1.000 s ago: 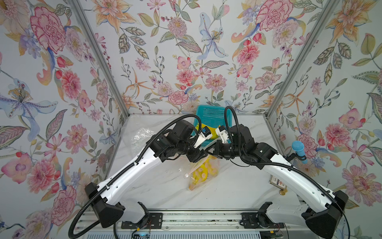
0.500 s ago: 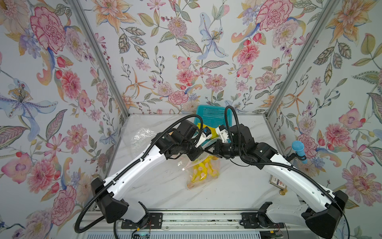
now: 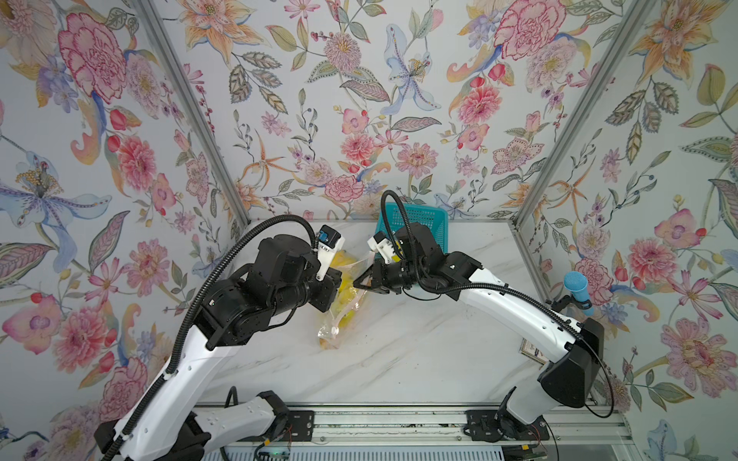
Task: Open the zip-top bag and take out the banana
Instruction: Open the zipper of the food storage bag at the center of the board.
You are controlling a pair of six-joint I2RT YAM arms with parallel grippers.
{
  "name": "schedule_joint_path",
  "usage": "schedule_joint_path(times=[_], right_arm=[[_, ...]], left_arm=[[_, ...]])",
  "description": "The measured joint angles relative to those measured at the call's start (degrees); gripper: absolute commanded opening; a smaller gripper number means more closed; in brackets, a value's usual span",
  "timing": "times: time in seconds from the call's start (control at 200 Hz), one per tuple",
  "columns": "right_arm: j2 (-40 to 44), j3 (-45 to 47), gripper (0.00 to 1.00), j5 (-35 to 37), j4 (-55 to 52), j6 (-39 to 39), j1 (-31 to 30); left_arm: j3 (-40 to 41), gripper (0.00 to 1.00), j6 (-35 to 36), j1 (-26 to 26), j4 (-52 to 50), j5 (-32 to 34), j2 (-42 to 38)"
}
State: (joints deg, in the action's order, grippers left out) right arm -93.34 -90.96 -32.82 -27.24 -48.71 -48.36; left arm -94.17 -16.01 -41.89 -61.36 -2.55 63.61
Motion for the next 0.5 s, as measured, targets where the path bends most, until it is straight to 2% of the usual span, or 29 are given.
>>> schedule_joint_path(times=[0.08, 0.145, 0.355, 0.425, 0.5], right_arm=[[-0.4, 1.1, 0.0, -1.5, 0.1, 1.0, 0.9], [0.7, 4.8, 0.0, -2.8, 0.7, 2.2, 2.8], [6.0, 27.6, 0.0, -3.7, 0.8, 8.9, 15.1], [7.1, 33.6, 0.0, -3.9, 0.7, 11.0, 18.4], [8.9, 38.0, 0.0, -4.0, 0.3, 12.6, 20.3]], left_arm=[[1.2, 0.0, -1.9, 0.0, 0.4, -0.5, 0.0], [5.3, 0.0, -3.7, 0.0, 3.5, -1.8, -0.6], [28.9, 0.0, -10.3, -0.9, 21.5, -8.4, 0.2], [32.8, 0.0, -11.8, -2.0, 25.9, -9.7, 3.4], [33.3, 0.0, -12.5, -3.2, 29.0, -10.8, 6.5]])
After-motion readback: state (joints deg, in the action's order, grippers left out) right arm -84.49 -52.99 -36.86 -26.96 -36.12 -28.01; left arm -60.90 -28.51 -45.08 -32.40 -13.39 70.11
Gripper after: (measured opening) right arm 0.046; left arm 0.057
